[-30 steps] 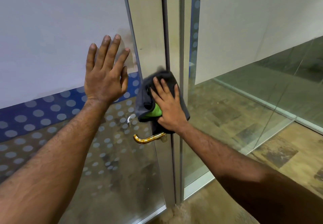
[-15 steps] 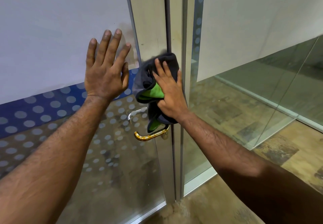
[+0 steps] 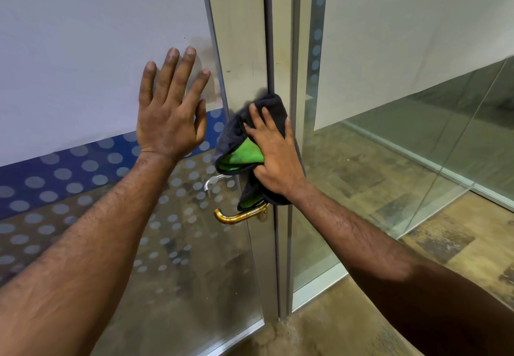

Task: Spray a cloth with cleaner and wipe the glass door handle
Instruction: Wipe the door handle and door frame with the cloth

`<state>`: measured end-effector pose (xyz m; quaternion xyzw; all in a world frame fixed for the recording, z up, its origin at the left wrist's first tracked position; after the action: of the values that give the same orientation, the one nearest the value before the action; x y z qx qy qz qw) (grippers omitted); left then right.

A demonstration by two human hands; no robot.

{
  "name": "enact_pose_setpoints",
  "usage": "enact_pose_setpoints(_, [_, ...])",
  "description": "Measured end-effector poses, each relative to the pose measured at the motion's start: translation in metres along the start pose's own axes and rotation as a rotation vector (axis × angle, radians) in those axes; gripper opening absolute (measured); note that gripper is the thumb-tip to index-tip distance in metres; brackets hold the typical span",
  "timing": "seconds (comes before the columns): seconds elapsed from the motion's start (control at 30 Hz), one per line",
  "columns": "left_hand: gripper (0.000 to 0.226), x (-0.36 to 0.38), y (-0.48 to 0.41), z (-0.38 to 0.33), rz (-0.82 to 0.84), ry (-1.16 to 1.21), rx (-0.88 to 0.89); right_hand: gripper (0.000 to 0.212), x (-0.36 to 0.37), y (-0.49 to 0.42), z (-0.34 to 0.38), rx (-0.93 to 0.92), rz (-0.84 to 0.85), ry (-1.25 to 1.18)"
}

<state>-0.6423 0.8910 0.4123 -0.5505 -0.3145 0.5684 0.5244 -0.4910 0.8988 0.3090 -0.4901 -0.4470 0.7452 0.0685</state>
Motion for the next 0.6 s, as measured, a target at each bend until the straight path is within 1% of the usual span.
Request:
enact_pose_setpoints(0.07, [0.05, -0.001, 0.0, 0.0, -0.005, 0.001, 0.001, 0.082, 0.0, 0.001, 0.003, -0.009, 0.016, 0.033])
enact_pose_setpoints(0.17, [0.05, -0.001, -0.001, -0.001, 0.001, 0.011, 0.001, 0.081, 0.013, 0.022, 0.006, -0.031, 0.121, 0.097])
enact_pose_setpoints(0.23, [0.051, -0.001, -0.001, 0.001, 0.008, 0.012, -0.005, 0.082, 0.021, 0.034, 0.005, -0.011, 0.168, 0.086])
enact_pose_setpoints(0.3, [0.051, -0.001, -0.001, -0.001, 0.008, 0.007, -0.002, 0.082, 0.017, 0.031, 0.004, 0.016, 0.135, 0.041])
enact_pose_setpoints(0.43, [0.05, -0.001, -0.001, -0.002, 0.002, 0.007, 0.002, 0.082, -0.008, -0.001, 0.003, 0.024, 0.017, -0.023])
enact_pose_setpoints(0.5, [0.049, 0.0, -0.001, 0.0, 0.0, 0.005, -0.003, 0.084, -0.012, -0.008, 0.003, 0.008, 0.008, -0.02])
enact_pose_setpoints(0.6, [0.049, -0.002, -0.001, 0.0, -0.005, 0.004, -0.006, 0.085, -0.005, 0.002, 0.005, -0.023, 0.055, 0.002])
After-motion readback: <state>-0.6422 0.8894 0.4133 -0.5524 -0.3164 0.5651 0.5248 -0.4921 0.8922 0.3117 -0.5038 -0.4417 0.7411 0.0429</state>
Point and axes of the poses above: each hand's wrist, its own y-axis away from the middle knuckle, its own x-axis out of the palm, z = x × y, the point moved 10 cm from there along -y, towards the middle knuckle, and after that the axes turned 12 degrees about -x, right-handed, at the moved point
